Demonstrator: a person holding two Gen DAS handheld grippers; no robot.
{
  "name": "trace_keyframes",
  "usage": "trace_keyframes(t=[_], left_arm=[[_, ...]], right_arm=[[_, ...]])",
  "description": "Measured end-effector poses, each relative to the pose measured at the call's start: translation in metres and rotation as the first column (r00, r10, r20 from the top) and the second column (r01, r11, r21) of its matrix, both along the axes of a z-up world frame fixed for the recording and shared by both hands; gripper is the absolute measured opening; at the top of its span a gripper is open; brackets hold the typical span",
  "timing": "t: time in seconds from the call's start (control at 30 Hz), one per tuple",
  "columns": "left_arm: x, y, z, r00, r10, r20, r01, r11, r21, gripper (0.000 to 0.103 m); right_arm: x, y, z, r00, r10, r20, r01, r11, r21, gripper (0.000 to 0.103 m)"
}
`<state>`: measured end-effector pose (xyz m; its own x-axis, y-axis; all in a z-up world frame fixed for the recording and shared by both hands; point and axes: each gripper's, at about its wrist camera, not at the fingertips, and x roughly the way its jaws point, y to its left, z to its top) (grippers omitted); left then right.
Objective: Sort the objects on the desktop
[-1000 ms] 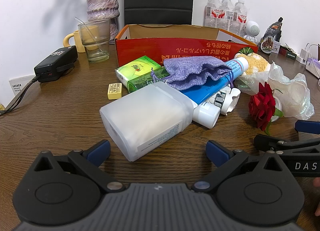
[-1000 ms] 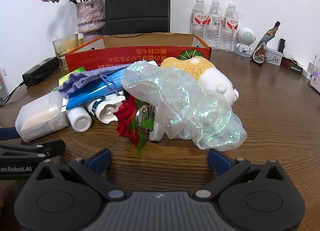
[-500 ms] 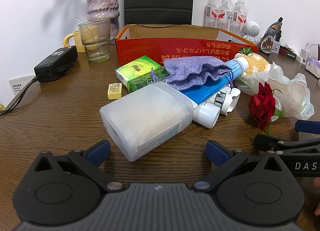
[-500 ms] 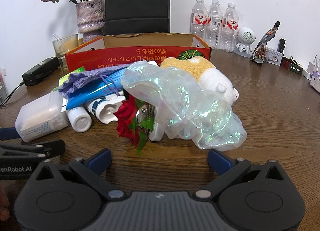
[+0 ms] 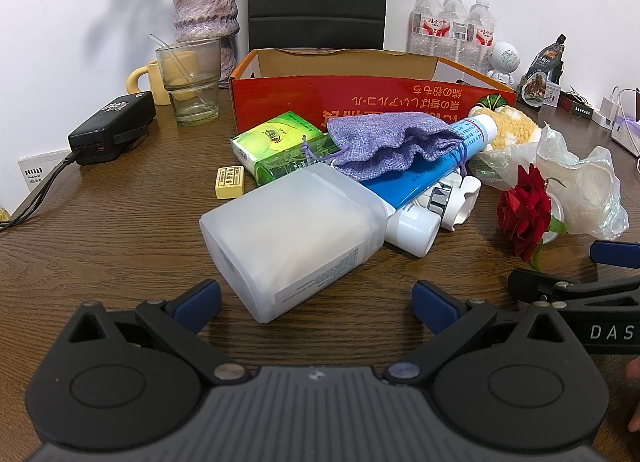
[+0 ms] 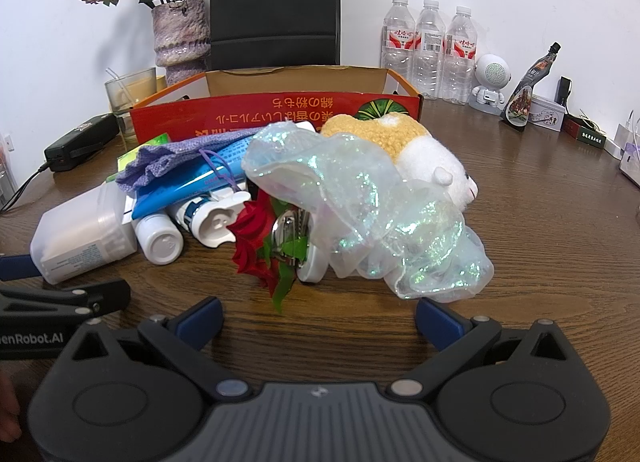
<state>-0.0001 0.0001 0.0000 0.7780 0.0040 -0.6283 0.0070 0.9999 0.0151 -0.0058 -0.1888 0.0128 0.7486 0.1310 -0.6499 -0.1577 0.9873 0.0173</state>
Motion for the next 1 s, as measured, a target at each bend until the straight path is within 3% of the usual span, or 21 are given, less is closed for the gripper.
trace_keyframes(t=[1.0], left_arm=[[-0.0010, 0.0028, 0.0005, 1.000, -0.006, 0.008, 0.006, 1.000, -0.011, 0.103]], right_arm=[[0.0001, 0.0006, -0.0005, 1.000, 0.000, 0.000, 0.000, 1.000, -0.001, 0.103]])
